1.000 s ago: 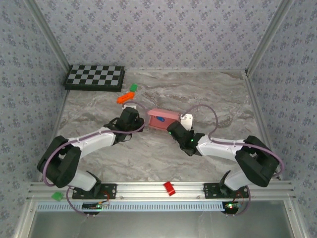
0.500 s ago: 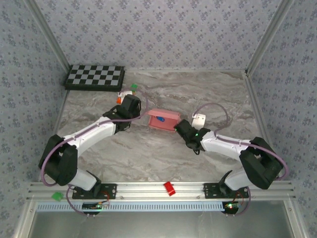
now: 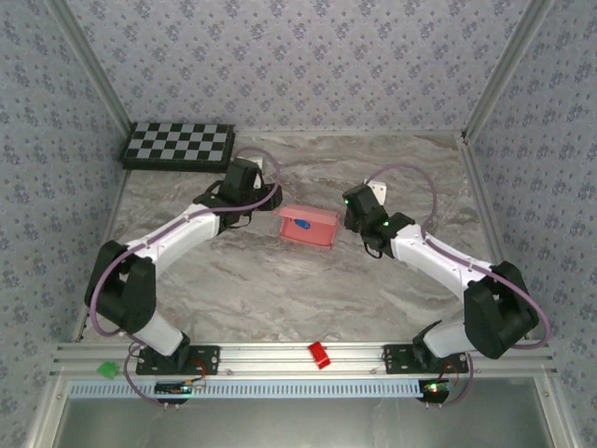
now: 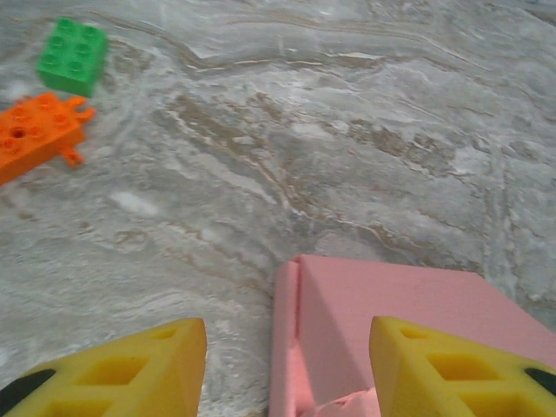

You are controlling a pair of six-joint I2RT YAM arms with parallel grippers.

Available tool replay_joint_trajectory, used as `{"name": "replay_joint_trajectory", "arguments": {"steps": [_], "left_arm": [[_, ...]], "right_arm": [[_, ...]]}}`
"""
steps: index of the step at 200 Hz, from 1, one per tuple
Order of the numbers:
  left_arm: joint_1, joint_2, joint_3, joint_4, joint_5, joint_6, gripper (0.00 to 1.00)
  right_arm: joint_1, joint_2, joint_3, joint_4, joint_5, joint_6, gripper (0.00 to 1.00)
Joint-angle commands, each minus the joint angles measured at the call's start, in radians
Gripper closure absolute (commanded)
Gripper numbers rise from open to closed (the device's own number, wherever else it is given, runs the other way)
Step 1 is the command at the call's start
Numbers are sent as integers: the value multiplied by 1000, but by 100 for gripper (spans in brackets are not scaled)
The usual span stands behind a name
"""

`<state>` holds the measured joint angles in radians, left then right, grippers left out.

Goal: Fold the paper box

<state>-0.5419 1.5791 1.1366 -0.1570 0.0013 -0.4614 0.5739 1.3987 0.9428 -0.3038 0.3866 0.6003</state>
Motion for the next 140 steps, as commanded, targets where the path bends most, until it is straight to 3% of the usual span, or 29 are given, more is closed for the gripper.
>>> {"name": "replay_joint_trajectory", "arguments": {"steps": [1,51,140], "left_arm": [[7,51,71,-47,107,29,48],[7,131,113,-100,160,18,49],[-3,201,57,-93,206,-38,51]], "right_arm": [[-17,15,51,25,-170,-56,52],[-21,95,90,56,-323,-84,52],[-26,192,79,28,-359,-72,52]]}}
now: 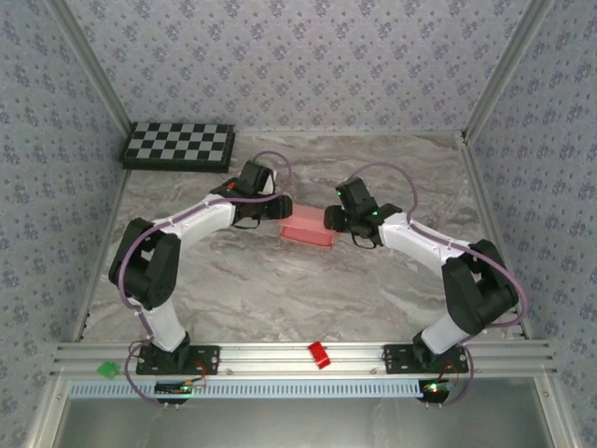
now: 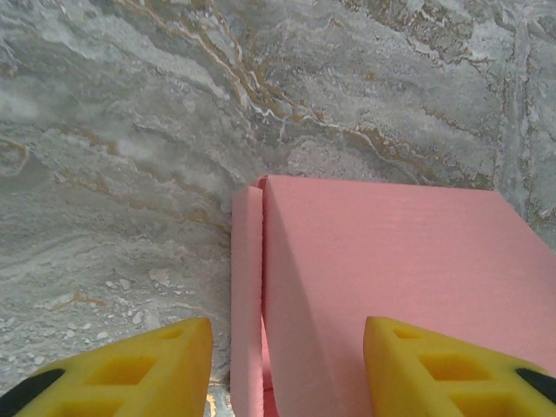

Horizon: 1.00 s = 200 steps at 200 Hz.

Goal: Fold the paper box

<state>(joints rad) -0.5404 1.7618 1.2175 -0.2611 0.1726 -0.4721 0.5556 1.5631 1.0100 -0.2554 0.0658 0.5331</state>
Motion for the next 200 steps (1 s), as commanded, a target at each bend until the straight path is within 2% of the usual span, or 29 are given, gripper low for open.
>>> {"name": "replay_joint_trajectory", "arguments": {"steps": [1,87,125,163,200], "left_arm": [[-4,19,-25,12,34,-29,51],[-20,56,-79,64,44,-88,56],[-32,55,-96,75,45,-118,60],[-46,40,-131,95,45,-158,63],[-67,9,-181,129,42,-207,66]], "right_arm": [[-7,30,11,-19,-40,-5,53],[-24,102,-5,34,-79,5,55],[-37,140,2,50,-109,-4,60],[-54,197,49,39,-148,-49,65],[-54,263,132,-3,-189,-132,66]]}}
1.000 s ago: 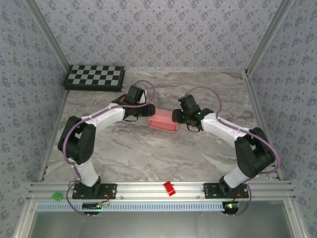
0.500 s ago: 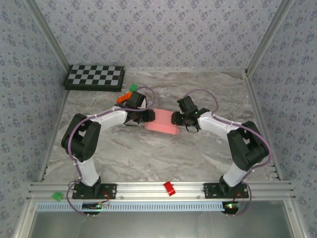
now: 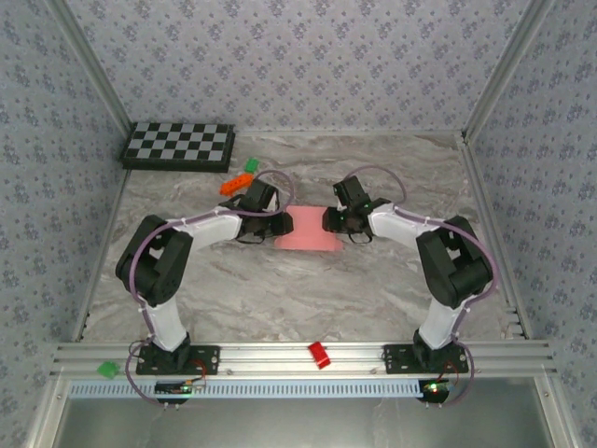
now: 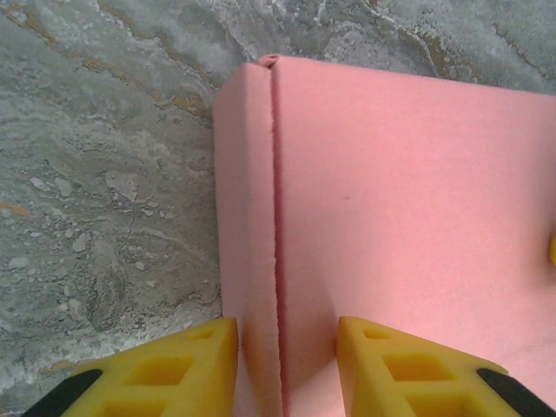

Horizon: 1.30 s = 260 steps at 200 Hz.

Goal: Fold the paper box

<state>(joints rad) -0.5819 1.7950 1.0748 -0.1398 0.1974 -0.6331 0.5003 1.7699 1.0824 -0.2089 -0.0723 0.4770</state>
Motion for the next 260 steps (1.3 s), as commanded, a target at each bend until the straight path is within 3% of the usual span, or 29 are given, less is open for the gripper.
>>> {"name": "replay_joint_trajectory", "arguments": {"steps": [1,46,74,108,136,183,214,260], "left_arm": [[-26,-24,-40,9,16,-48,66],[-55,-58,-91,37,16,-106,66],[-67,-76,-108,45,50,-117,66],[-67,-121,-96,6,33,-93,63],[-59,-161,-37,-91,-41,-32,54],[-11,-136,82,-180,-118,125,42],[16,-75,163,-172,-97,232,35],[56,66,283,-154,9,339,34]], "right_arm": [[1,58,62,-52,-52,-79,66],[2,173,219,-151,-102,-205,66],[3,222,303,-220,-61,-263,65],[-12,192,348,-257,-10,-281,58],[-40,113,352,-258,38,-267,52],[-113,-97,212,-217,20,-235,50],[-156,-236,46,-205,9,-193,50],[-184,-420,-171,-173,30,-121,50]]}}
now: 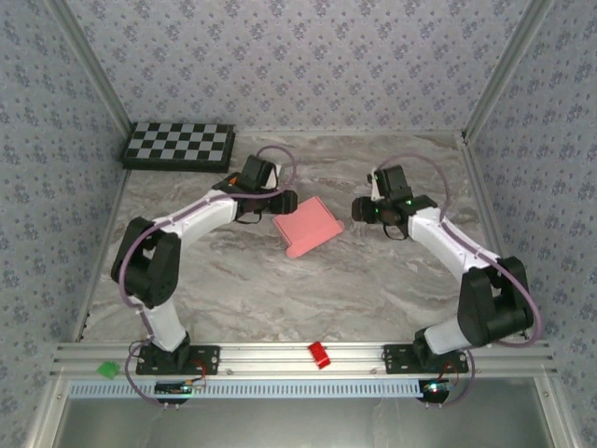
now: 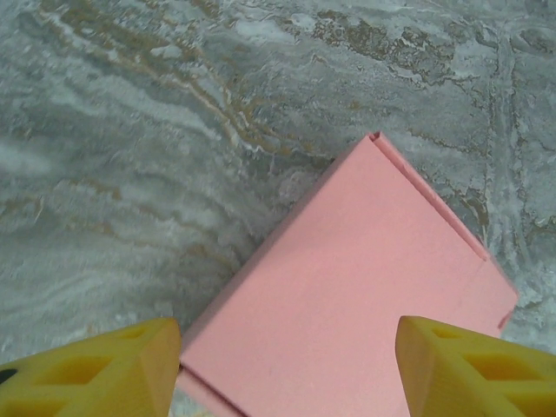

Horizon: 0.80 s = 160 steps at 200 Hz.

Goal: Fold the paper box

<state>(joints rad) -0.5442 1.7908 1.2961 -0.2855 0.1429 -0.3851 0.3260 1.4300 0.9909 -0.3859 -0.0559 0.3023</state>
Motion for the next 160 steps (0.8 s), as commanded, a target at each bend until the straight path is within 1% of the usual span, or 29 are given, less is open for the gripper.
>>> {"name": "replay_joint_trajectory", "arguments": {"steps": [1,13,45,71,100,139,160], "left_arm": [[19,72,63,-7,67,93,34],[25,100,81,3,97,107,33],[35,159,103,34,180,120,33],[39,190,107,49,240,117,34],[39,196,80,75,297,81,35],[36,163,2,128,324,21,37],[32,142,-24,139,330,-10,41]], "right_arm": [[-10,-84,-82,5,14,55,50],[-10,-119,-123,10,13,66,50],[-10,-191,-227,49,-57,97,50],[-6,-222,-291,87,-86,119,50],[1,-217,-307,105,-106,130,50],[12,-188,-300,119,-109,133,50],[18,-162,-291,125,-117,131,50]]}}
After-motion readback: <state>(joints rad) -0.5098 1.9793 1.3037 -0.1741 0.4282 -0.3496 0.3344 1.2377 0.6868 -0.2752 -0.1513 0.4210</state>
